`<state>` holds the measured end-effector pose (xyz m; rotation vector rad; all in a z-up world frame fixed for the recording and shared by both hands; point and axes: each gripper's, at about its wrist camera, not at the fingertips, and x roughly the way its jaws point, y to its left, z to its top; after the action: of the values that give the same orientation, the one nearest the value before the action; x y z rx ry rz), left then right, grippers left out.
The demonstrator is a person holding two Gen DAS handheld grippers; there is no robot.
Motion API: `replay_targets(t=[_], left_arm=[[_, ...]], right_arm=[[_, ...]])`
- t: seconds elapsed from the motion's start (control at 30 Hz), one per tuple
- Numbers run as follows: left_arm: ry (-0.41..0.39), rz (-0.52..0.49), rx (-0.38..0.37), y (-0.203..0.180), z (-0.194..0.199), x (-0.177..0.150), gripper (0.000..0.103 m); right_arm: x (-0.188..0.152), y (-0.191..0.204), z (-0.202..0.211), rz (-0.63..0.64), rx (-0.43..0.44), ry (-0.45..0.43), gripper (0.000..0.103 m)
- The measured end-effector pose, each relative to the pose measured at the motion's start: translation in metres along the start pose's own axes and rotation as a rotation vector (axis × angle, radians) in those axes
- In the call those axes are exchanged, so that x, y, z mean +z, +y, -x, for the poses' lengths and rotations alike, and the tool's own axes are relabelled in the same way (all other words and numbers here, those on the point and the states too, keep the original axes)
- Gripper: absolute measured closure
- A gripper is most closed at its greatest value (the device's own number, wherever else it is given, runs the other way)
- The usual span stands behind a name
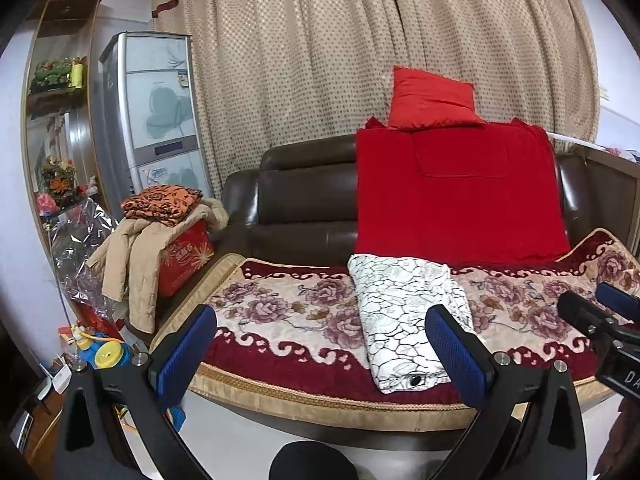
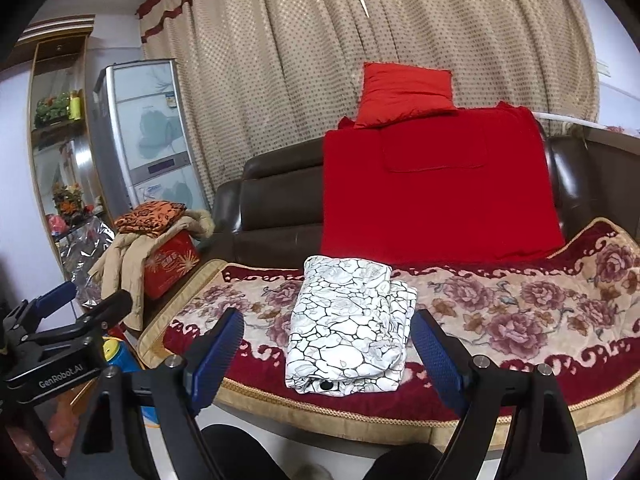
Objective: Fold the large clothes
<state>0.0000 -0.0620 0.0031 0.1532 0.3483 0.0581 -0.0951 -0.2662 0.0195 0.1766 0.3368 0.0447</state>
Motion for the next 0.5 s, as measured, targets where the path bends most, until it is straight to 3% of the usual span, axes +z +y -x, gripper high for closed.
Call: replay_targets(t=[0.5], left_arm=[[-0.019,0.024,0.003,0.02,0.017,-0.002,0.0]], right_arm=[[0.002,0.025,0.019,0.052,0.01,-0.027,0.016]])
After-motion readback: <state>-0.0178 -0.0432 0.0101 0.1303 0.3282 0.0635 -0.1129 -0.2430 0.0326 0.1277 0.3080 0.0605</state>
